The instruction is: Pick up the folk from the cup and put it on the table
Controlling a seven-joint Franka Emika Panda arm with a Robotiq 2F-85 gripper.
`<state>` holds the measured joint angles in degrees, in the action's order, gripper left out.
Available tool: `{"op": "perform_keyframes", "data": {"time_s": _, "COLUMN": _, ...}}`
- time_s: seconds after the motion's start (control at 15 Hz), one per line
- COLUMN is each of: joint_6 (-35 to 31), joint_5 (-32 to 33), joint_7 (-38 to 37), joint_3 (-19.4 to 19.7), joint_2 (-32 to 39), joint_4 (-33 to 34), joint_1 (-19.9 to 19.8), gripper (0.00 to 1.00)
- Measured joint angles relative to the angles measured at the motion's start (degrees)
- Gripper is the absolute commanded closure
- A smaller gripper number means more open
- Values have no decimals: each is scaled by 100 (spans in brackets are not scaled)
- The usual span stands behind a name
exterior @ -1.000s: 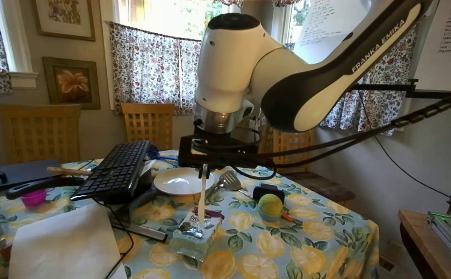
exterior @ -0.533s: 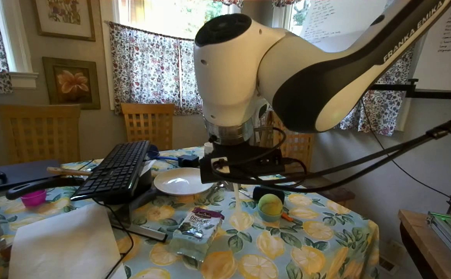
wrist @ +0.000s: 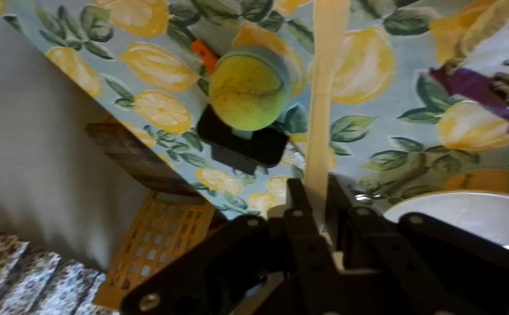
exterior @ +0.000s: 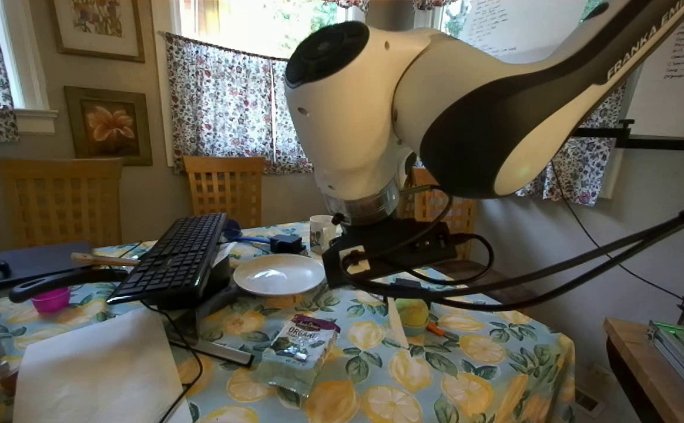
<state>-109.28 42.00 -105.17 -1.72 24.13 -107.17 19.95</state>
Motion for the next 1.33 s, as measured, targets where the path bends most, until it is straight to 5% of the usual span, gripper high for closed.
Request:
{"op": "perform_keyframes", "data": {"time_s": 0.47, "joint_6": 2238, "joint_5": -229, "joint_7": -53, "joint_3": -17, "joint_2": 42, "joint_4": 245, "joint_1": -60, "gripper": 96}}
{"op": "perform_keyframes", "data": {"time_s": 0.53, "joint_6": 2539, "joint_5": -321, "joint_7": -51, "joint_3": -17, "joint_2": 77, "joint_4": 285, "joint_1": -90, "gripper": 85}}
{"op": "perform_keyframes", "data": {"time_s": 0.67, "joint_6": 2969, "joint_5": -488, "joint_7": -51, "joint_3": -12, "joint_2": 174, "joint_4": 383, "joint_1": -169, "gripper": 85}}
{"op": "perform_keyframes", "data": {"time_s": 0.73, "joint_6": 3037, "joint_5": -512, "joint_7": -51, "joint_3": -12, "joint_2": 219, "joint_4": 425, "joint_1": -203, "gripper": 85}}
{"op": "perform_keyframes", "data": {"time_s": 0.8, "joint_6": 3063, "joint_5": -520, "joint_7": -51, "joint_3": -12, "joint_2": 253, "joint_4": 455, "joint_1": -221, "gripper": 96}}
{"op": "perform_keyframes", "data": {"time_s": 1.33, "joint_6": 3014, "joint_5": -512, "joint_7": 760, "joint_3": 4, "joint_2": 341, "joint_4": 479, "joint_1": -601, "gripper": 96}}
